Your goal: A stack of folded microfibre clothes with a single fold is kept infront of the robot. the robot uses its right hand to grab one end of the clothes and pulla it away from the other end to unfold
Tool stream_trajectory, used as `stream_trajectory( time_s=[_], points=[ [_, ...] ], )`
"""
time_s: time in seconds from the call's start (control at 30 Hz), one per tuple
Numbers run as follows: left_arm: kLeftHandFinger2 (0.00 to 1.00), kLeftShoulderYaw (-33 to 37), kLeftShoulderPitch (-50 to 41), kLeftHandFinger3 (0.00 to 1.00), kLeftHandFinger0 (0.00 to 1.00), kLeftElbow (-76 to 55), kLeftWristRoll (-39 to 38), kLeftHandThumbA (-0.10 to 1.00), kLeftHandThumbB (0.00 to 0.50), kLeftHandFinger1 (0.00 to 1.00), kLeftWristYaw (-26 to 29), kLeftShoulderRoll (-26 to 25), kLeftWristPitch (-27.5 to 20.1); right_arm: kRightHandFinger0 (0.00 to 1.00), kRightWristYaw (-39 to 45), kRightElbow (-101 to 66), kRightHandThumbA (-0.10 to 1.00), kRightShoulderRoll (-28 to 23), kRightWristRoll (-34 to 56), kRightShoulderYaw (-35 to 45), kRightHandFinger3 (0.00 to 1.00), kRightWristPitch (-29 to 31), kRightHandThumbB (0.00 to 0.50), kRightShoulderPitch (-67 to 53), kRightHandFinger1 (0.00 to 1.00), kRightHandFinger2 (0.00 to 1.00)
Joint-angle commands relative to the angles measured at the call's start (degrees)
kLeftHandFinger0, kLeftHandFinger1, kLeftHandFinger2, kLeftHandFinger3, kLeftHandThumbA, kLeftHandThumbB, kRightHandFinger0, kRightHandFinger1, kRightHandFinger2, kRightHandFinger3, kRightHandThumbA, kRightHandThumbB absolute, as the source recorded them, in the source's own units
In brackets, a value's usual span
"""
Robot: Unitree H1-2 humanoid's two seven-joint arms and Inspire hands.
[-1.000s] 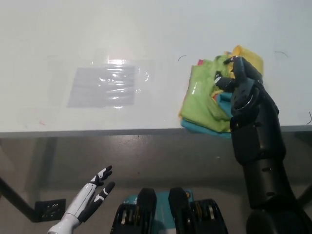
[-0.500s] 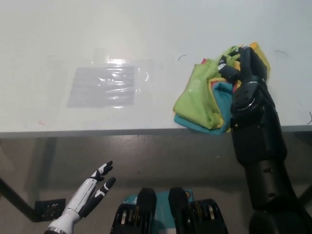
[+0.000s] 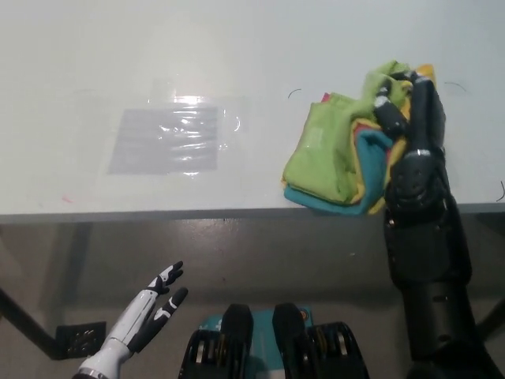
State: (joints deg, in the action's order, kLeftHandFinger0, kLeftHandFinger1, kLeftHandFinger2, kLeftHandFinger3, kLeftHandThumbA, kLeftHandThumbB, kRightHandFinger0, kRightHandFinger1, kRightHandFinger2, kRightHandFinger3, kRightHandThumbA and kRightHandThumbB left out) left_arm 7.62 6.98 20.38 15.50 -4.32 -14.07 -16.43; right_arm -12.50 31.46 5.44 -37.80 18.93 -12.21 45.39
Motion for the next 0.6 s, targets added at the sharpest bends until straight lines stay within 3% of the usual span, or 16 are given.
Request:
stream_trajectory(
  time_s=[0.0,0.07,0.13,0.2,0.33,0.4,0.43,0.47,0.5,0.53,0.57],
  points=[
    [1.0,-1.2,-0.11,1.0,1.0,-0.4,-0.68,1.0,0.5,1.0,1.01,-1.06,-1.52,0.0,-18.71,-11.43,-0.1,4.24,28.0,15.34,0.71,28.63,0.088,0.06,0.05,0.56],
    [1.0,-1.26,-0.83,1.0,1.0,-0.47,-0.65,1.0,0.5,1.0,1.17,-1.0,-1.46,0.05,-16.13,-10.0,-0.1,3.19,31.01,17.24,0.7,31.14,0.08,-2.12,0.13,0.62],
    [1.0,-1.36,-1.37,1.0,1.0,-0.18,-0.65,1.0,0.5,1.0,1.49,-0.95,-1.93,0.0,-16.24,-8.99,-0.1,3.37,34.93,21.26,0.8,29.36,0.132,-1.8,0.15,0.69],
    [1.0,-1.48,-2.22,1.0,1.0,0.57,-0.87,1.0,0.5,1.0,1.62,-1.11,-2.74,0.0,-13.66,-7.3,-0.1,2.31,37.78,23.17,0.74,31.04,0.135,-3.19,0.16,0.67],
    [1.0,-1.67,-3.57,1.0,1.0,0.58,-0.77,1.0,0.5,1.0,2.02,-1.13,-2.87,0.0,-9.32,-4.48,-0.1,0.54,42.31,26.37,0.77,31.95,0.136,-4.74,0.16,0.69],
    [1.0,-1.77,-3.82,1.0,1.0,0.95,-0.84,1.0,0.5,1.0,2.26,-1.05,-3.3,0.0,-7.94,-3.44,-0.1,-0.3,42.69,26.82,0.75,32.35,0.152,-5.4,0.12,0.63],
    [1.0,-1.74,-4.0,1.0,1.0,0.69,-0.65,1.0,0.5,1.0,2.27,-1.05,-2.94,0.0,-6.83,-3.73,-0.1,-0.52,43.3,26.98,0.84,32.43,0.183,-5.85,0.01,0.37],
    [1.0,-1.82,-3.9,1.0,1.0,1.58,-0.71,1.0,0.5,1.0,2.66,-0.9,-3.76,0.0,-4.29,-3.82,-0.05,-0.62,45.59,27.46,0.78,32.01,0.153,-5.92,0.0,0.42],
    [1.0,-1.77,-3.98,1.0,1.0,1.71,-0.46,1.0,0.5,1.0,2.84,-0.86,-3.7,0.06,-3.61,-3.29,0.04,-0.97,45.8,27.47,0.94,32.65,0.171,-6.06,0.11,0.53],
    [1.0,-1.73,-4.08,1.0,1.0,1.76,-0.27,1.0,0.5,1.0,2.94,-0.87,-3.68,0.16,-3.6,-2.78,0.15,-1.26,45.11,27.12,1.0,33.32,0.153,-6.28,0.27,0.71],
    [1.0,-1.62,-4.08,1.0,1.0,2.0,-0.01,1.0,0.5,1.0,3.09,-0.84,-3.8,0.29,-3.14,-2.0,0.26,-1.75,44.66,26.72,1.0,34.04,0.169,-6.5,0.39,0.8]
  ],
)
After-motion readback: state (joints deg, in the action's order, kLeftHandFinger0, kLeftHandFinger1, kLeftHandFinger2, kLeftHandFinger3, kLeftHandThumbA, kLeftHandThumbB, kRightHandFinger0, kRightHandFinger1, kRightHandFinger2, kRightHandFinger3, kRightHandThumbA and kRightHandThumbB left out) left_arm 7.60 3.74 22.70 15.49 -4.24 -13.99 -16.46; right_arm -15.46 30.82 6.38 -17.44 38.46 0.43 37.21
